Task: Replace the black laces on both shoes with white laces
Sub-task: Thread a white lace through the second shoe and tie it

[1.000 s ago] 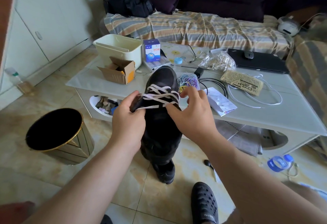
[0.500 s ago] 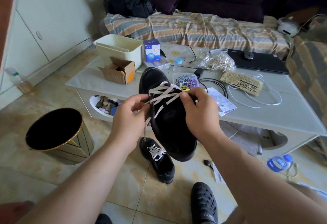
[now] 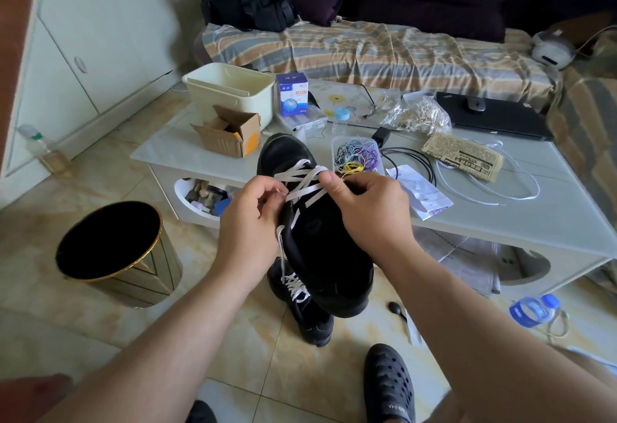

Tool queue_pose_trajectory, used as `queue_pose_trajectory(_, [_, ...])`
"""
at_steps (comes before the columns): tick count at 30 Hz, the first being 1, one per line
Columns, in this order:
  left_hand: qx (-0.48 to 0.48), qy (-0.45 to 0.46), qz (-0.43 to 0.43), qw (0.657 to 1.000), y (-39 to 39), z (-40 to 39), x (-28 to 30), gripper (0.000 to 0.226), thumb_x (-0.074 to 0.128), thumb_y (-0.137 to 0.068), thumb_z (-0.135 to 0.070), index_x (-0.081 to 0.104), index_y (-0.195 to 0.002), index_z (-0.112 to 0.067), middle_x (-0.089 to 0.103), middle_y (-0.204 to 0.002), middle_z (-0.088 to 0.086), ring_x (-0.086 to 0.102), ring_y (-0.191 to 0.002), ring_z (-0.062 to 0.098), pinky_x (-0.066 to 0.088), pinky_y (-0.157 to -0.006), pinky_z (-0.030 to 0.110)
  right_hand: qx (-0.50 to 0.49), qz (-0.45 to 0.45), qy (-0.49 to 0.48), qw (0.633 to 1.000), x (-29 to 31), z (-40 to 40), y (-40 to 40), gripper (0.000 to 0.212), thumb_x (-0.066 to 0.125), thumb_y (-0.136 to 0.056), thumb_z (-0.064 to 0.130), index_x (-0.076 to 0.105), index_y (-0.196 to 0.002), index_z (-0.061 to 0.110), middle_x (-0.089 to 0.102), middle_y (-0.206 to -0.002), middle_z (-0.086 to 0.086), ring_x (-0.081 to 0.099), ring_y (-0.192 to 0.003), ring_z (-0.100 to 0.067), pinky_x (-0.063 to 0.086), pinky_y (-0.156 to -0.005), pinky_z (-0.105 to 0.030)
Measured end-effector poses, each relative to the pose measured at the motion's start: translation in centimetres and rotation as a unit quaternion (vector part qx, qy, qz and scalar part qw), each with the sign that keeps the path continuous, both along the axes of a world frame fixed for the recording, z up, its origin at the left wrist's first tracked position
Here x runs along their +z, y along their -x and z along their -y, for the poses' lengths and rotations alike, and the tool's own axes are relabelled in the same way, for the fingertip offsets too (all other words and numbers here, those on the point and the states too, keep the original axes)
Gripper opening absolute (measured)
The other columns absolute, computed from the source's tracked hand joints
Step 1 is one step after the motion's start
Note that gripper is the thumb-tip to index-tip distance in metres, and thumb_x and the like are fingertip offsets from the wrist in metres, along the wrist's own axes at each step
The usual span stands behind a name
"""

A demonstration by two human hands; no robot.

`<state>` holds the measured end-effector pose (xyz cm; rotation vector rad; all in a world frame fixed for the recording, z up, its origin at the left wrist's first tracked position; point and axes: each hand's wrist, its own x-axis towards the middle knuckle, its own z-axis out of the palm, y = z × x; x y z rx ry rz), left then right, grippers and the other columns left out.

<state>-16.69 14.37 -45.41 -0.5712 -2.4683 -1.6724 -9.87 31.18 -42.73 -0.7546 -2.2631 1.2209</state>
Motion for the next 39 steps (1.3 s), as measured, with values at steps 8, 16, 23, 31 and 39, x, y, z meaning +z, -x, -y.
queue_pose_trajectory(8, [0.108,-0.423,0.315,0.843,4.2,2.3,2.9,0.027,0.035,-0.112,-0.013,0.051,-0.092,-0.019,0.069,-0.077,-0.004,0.074,-0.068,0.014,0.062,-0.076,0.038,-0.05,0.043,-0.04,0.997,-0.5,-3.0,0.0,0.032,0.066,-0.085,0.034,0.056,-0.067,0.009,0.042,-0.056,-0.002,0.036,-0.061,-0.021,0.033,-0.052,-0.032])
queue_pose_trajectory(16, [-0.099,0.321,0.055,0.94,2.6,1.2,0.4,0.04,0.051,-0.103,-0.058,0.066,-0.086,-0.025,0.068,-0.076,-0.007,0.064,-0.075,0.014,0.05,-0.071,0.035,-0.028,-0.005,-0.099,0.995,-1.3,-1.9,-0.1,0.018,0.076,-0.085,0.043,0.077,-0.081,0.025,0.068,-0.066,0.004,0.06,-0.071,-0.021,0.047,-0.068,-0.029])
queue_pose_trajectory(23, [-0.027,-0.09,0.07,0.993,1.6,0.9,3.6,0.032,0.051,-0.109,-0.036,0.061,-0.08,-0.027,0.046,-0.063,-0.007,0.046,-0.05,0.007,0.043,-0.052,0.027,-0.028,0.01,-0.104,0.994,-2.2,-2.2,0.3,0.017,0.072,-0.088,0.041,0.08,-0.092,0.027,0.072,-0.075,0.005,0.063,-0.08,-0.022,0.049,-0.072,-0.03])
queue_pose_trajectory(31, [-0.088,-0.363,0.27,0.887,2.6,1.5,4.8,0.043,0.043,-0.11,-0.041,0.048,-0.071,-0.023,0.076,-0.106,-0.001,0.071,-0.108,0.015,0.05,-0.082,0.031,0.005,0.033,-0.132,0.991,-3.5,-1.9,0.5,0.017,0.071,-0.087,0.045,0.075,-0.083,0.029,0.069,-0.071,0.004,0.062,-0.074,-0.023,0.055,-0.071,-0.035])
queue_pose_trajectory(39, [-0.007,0.187,0.069,0.98,3.5,3.4,3.9,0.044,0.051,-0.104,-0.046,0.047,-0.078,-0.011,0.047,-0.056,-0.006,0.042,-0.054,0.019,0.027,-0.05,0.029,-0.035,0.058,-0.15,0.986,-3.4,-3.1,0.3,0.017,0.069,-0.088,0.044,0.075,-0.089,0.028,0.07,-0.075,0.002,0.064,-0.079,-0.028,0.057,-0.072,-0.037])
